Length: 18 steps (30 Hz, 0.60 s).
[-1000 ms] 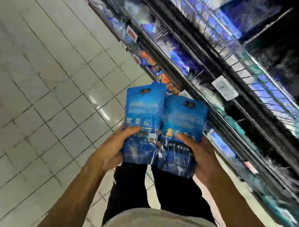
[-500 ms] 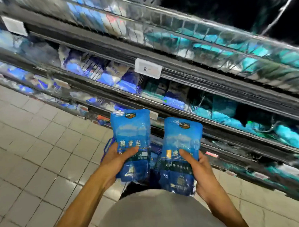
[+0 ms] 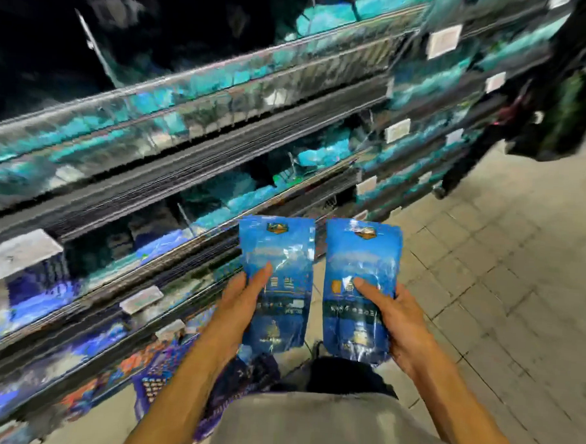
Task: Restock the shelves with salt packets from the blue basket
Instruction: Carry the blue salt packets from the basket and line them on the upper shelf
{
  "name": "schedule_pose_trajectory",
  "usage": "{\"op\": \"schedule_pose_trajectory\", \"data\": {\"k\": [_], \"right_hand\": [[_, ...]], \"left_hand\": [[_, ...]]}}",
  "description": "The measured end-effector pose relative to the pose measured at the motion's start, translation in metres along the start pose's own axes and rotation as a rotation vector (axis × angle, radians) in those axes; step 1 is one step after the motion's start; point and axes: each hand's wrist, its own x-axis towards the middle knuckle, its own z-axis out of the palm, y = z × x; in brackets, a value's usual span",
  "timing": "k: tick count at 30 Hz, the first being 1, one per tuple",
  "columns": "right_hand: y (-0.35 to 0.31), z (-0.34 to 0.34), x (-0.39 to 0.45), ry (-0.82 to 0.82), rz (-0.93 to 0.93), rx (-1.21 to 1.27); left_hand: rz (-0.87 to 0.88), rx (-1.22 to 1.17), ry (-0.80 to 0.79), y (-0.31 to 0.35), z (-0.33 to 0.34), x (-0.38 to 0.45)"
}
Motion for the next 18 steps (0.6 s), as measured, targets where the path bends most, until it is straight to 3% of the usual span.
{"op": "schedule_pose_trajectory", "data": {"k": [8, 18], "right_hand": [[-0.026, -0.099, -0.012, 0.192, -0.101, 0.159], [-0.087, -0.262, 0.022, 0.282, -0.175, 0.201]], "left_hand": [[0.037, 0.211, -0.289, 0.016, 0.118, 0.029], [0.057, 0.201, -0.385, 0.024, 0.312, 0.058]]}}
